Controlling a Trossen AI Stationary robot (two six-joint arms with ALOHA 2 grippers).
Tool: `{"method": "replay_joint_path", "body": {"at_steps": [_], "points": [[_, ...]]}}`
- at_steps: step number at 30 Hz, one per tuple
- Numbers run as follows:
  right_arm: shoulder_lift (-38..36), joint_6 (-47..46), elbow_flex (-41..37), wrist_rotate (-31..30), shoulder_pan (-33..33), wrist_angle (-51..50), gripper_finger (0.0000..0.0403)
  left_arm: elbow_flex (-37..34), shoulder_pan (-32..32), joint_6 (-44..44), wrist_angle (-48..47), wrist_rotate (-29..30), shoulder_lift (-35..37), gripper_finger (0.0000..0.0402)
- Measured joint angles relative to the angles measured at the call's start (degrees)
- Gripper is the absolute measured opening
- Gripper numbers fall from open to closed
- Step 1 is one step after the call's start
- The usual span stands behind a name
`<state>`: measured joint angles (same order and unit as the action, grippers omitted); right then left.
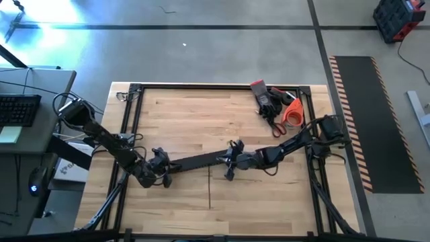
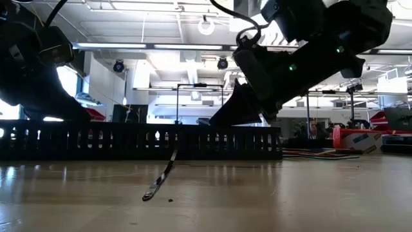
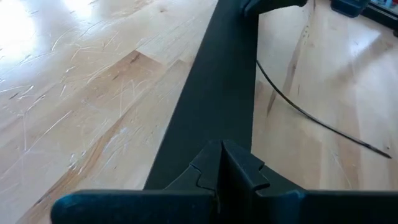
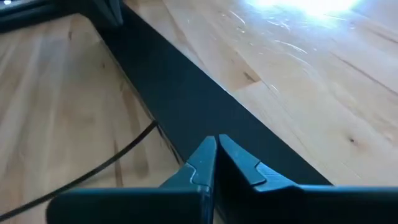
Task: Ziptie cables
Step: Close the black cable duct with the black duct lid
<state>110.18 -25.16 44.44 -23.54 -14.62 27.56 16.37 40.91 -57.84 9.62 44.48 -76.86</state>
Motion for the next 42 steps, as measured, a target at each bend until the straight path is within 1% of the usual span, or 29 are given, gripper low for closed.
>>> {"method": "replay_joint_path", "body": {"at_steps": [2, 4, 7, 10, 12, 15, 18, 20, 21, 23, 26, 28, 30, 34, 37, 42], "points": [[0.26, -1.14, -0.03, -0.83, -0.14, 0.33, 0.0001, 0.00, -0.04, 0.02, 0.29, -0.14, 0.48, 0.0000], [-0.83, -0.80, -0.22, -1.89, -0.56, 0.23, 0.0001, 0.03, -0.54, 0.94, 0.41, -1.58, 2.35, 0.0000], [-4.29, 0.19, -0.57, -2.85, -0.31, -2.07, 0.0000, 0.42, -1.60, 6.61, -1.38, -3.96, 7.33, 0.0000], [-7.72, 1.13, -0.91, -4.07, 0.45, -5.21, 0.0000, 2.59, -2.21, 11.71, -2.98, -4.60, 13.70, 0.0000], [-9.70, 1.00, -0.91, -5.24, 0.93, -7.76, 0.0000, 3.98, -2.02, 12.11, -6.64, -5.49, 17.31, 0.0000], [-10.43, 0.03, -0.73, -5.38, 1.28, -10.06, 0.0000, 4.54, -0.31, 10.16, -10.55, -6.65, 19.50, 0.0000], [-9.75, -1.11, -0.85, -5.18, 1.26, -11.24, 0.0000, 4.19, 1.03, 4.59, -13.54, -5.87, 17.91, 0.0000], [-9.24, -2.61, -0.81, -5.26, 1.24, -12.31, 0.0000, 2.43, 1.67, -0.15, -14.14, -7.70, 15.04, 0.0000], [-9.02, -3.41, -0.62, -5.40, 1.22, -12.90, 0.0000, 1.81, 1.93, -1.89, -13.75, -8.70, 13.27, 0.0000], [-8.86, -5.20, -0.49, -5.77, 1.23, -14.75, 0.0000, 1.42, 2.03, -5.26, -11.84, -8.75, 9.75, 0.0000], [-8.78, -7.28, -0.38, -6.24, 1.22, -17.67, 0.0000, 1.67, 1.44, -7.88, -11.38, -7.67, 5.77, 0.0000], [-8.82, -8.27, -0.41, -6.33, 1.23, -18.84, 0.0000, 1.74, 0.14, -7.24, -12.01, -6.83, 5.29, 0.0000], [-8.82, -9.07, -0.42, -6.41, 1.54, -19.52, 0.0000, 1.68, -1.88, -4.65, -13.43, -5.61, 5.86, 0.0000], [-8.82, -11.10, -0.47, -6.08, 2.33, -19.87, 0.0000, 1.37, -7.19, -1.75, -19.81, -1.43, 7.83, 0.0000], [-8.78, -13.21, -0.45, -4.96, 3.09, -19.90, 0.0000, 1.35, -10.97, 0.71, -23.31, -0.27, 8.56, 0.0000], [-8.76, -13.84, -0.42, -5.23, 4.84, -20.15, 0.0000, 1.17, -16.33, 9.40, -21.15, 0.19, 8.50, 0.0000]]}}
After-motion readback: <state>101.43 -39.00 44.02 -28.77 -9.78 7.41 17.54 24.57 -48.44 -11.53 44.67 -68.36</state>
